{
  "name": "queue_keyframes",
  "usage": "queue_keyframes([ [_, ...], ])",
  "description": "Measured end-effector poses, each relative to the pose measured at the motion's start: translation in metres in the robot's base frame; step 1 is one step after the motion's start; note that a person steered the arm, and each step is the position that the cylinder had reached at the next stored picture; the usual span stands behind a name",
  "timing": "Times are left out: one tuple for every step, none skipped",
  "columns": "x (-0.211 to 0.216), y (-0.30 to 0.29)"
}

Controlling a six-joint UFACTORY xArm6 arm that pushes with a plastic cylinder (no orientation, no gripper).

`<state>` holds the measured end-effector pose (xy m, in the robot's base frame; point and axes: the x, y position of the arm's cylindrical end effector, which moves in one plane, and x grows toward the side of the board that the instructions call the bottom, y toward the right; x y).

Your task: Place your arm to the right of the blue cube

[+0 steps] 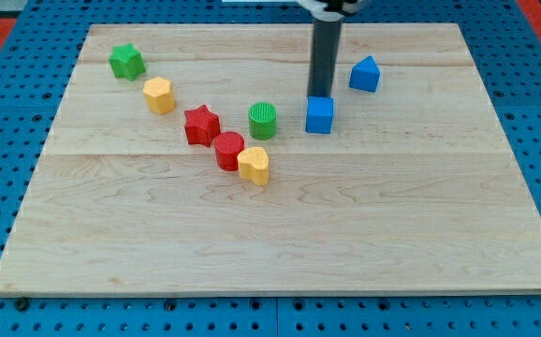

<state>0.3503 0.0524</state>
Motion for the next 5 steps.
queue_keyframes([
  [0.042,-0.018],
  [0.017,-0.014],
  [0.018,0.043],
  [0.064,0.044],
  [0.074,0.043],
])
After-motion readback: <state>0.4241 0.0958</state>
